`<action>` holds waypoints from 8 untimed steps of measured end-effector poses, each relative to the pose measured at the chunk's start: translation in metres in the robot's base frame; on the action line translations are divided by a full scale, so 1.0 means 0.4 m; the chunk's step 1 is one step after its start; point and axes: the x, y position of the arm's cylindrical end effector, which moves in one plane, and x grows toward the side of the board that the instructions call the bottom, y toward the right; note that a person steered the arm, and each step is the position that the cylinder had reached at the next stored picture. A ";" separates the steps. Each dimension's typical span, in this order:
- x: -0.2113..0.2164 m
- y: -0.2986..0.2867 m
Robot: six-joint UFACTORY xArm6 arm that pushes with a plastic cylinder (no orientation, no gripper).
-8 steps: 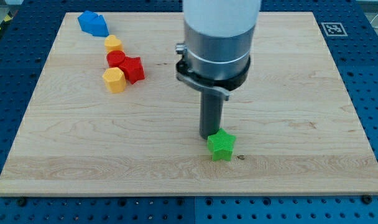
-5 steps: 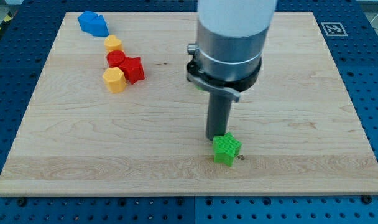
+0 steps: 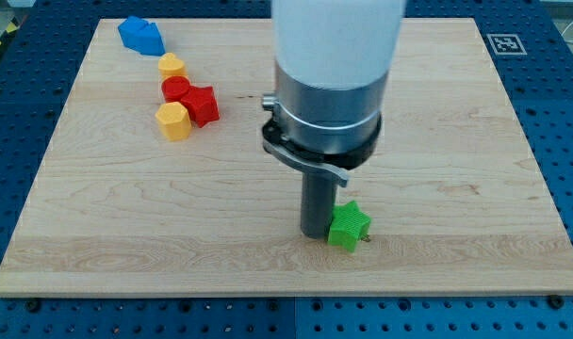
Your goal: Push green star to bottom right
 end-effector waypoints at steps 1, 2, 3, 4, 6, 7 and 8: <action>0.002 0.033; 0.003 0.067; 0.003 0.105; 0.003 0.147; 0.003 0.234; 0.003 0.276; 0.008 0.325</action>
